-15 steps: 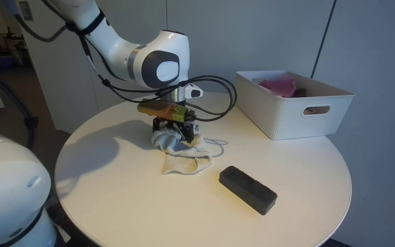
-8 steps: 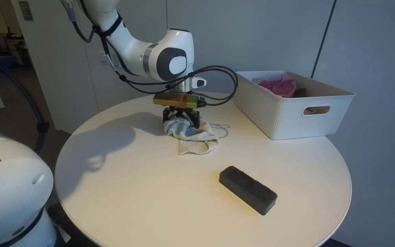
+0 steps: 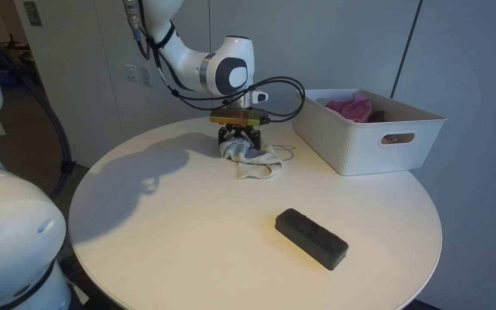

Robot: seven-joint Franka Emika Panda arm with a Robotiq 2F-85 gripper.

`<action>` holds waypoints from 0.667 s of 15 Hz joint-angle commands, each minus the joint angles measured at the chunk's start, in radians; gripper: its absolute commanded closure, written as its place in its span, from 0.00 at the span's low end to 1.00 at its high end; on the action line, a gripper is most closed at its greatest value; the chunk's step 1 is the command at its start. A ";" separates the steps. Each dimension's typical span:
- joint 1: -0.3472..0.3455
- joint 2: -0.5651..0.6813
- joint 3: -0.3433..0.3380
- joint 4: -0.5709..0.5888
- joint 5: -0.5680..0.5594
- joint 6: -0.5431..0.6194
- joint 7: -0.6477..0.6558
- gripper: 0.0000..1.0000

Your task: Use the towel to wipe the table then put the towel in the storage container.

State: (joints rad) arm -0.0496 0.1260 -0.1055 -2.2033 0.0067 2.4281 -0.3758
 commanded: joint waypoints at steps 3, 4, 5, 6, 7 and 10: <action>-0.076 -0.037 -0.005 -0.079 0.055 -0.044 -0.009 0.90; -0.085 -0.060 -0.010 -0.114 0.061 -0.048 -0.006 0.90; -0.092 -0.081 -0.015 -0.146 0.062 -0.046 -0.001 0.90; -0.096 -0.108 -0.019 -0.184 0.052 -0.060 0.001 0.90; -0.098 -0.131 -0.025 -0.217 0.031 -0.074 0.018 0.90; -0.109 -0.193 -0.049 -0.306 -0.074 -0.075 0.131 0.90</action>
State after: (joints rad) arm -0.1422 -0.0013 -0.1352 -2.3705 0.0178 2.3683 -0.3336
